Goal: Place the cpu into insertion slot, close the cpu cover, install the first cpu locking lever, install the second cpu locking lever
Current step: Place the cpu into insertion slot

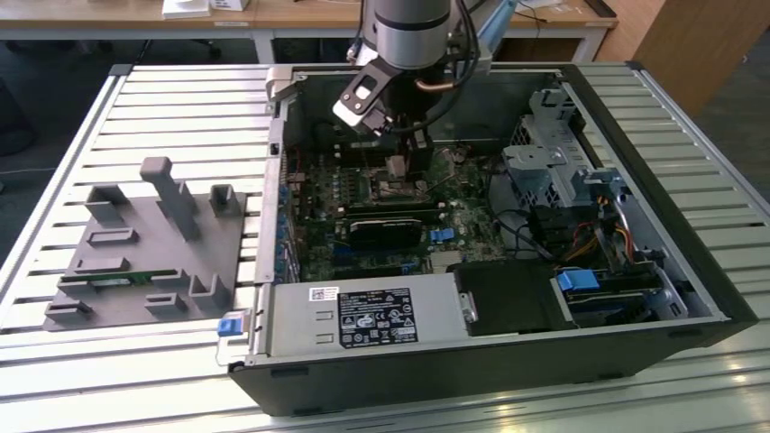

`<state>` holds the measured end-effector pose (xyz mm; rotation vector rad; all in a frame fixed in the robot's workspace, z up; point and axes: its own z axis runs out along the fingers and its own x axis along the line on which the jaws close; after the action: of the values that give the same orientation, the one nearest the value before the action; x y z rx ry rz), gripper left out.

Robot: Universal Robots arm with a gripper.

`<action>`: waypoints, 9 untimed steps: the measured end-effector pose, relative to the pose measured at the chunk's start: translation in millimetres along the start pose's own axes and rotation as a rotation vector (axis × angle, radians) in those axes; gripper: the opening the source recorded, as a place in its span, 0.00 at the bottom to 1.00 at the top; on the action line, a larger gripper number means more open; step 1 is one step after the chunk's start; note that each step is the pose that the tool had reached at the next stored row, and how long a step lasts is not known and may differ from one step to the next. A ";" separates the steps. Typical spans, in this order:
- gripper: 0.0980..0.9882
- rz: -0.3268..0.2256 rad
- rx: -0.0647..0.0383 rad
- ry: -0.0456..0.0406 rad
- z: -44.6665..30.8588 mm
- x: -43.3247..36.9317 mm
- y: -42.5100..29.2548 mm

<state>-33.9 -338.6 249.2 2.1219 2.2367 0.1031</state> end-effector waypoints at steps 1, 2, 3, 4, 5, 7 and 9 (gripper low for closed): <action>0.50 0.000 0.000 0.0000 0.1 0.0 0.0; 0.50 0.000 0.000 0.0000 0.3 0.0 0.0; 0.50 0.000 0.000 0.0000 0.4 0.0 0.0; 0.50 0.000 0.000 0.0000 0.5 0.0 0.0; 0.50 0.000 0.000 -0.0001 0.6 0.0 -0.1; 0.50 0.000 0.000 0.0000 0.9 0.0 -0.1; 0.50 0.000 0.000 -0.0001 1.5 0.0 -0.2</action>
<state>-33.9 -338.6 247.7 2.1220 2.2367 0.1030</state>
